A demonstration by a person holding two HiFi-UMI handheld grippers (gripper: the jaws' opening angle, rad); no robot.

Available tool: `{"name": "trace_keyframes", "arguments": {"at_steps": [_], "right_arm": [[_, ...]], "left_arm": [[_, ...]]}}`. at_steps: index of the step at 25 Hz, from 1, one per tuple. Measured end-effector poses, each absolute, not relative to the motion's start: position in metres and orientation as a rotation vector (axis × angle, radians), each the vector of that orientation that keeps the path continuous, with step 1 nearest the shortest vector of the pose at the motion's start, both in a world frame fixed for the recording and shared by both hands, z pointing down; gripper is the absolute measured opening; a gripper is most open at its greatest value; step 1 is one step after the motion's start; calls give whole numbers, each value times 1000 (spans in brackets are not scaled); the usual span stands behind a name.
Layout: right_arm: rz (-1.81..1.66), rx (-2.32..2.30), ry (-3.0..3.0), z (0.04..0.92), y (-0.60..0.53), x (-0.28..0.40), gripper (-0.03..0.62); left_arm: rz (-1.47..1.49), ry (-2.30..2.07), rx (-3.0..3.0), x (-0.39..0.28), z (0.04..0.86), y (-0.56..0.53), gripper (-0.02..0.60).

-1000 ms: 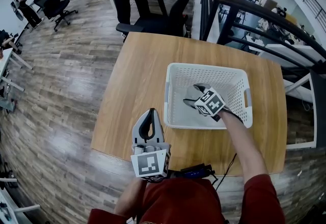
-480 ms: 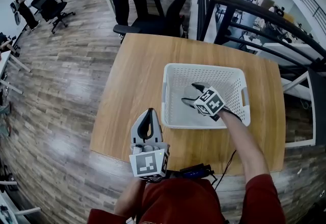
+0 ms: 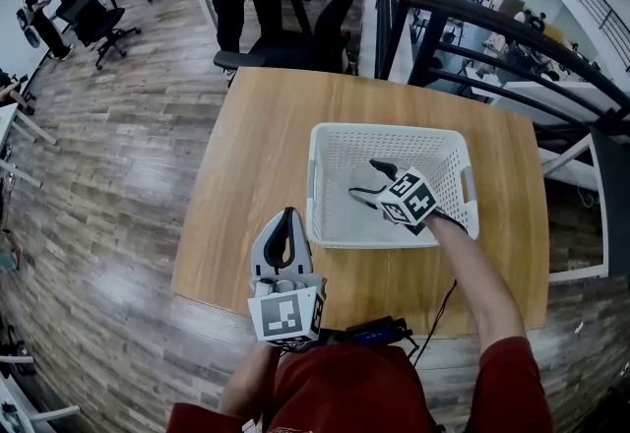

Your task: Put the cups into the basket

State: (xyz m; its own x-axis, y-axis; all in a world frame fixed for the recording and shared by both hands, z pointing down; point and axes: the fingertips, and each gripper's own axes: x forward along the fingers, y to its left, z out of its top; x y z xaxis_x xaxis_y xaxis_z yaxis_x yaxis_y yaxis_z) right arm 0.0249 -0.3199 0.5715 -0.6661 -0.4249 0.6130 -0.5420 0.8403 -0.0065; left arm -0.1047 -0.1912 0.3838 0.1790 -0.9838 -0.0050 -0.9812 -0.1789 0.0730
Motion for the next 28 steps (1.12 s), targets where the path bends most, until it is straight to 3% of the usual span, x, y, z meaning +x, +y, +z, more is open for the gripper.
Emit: {"name": "trace_keyframes", "arguments": {"at_steps": [24, 26, 28], "right_arm": [[288, 938, -2666, 487, -322, 51, 320], [280, 966, -2671, 484, -321, 55, 310], [275, 1001, -2680, 481, -320, 60, 253]], "left_arm": [[-86, -1962, 2407, -92, 378, -190, 6], [-87, -1960, 2410, -91, 377, -190, 6], [-89, -1957, 2414, -90, 377, -189, 6]]}}
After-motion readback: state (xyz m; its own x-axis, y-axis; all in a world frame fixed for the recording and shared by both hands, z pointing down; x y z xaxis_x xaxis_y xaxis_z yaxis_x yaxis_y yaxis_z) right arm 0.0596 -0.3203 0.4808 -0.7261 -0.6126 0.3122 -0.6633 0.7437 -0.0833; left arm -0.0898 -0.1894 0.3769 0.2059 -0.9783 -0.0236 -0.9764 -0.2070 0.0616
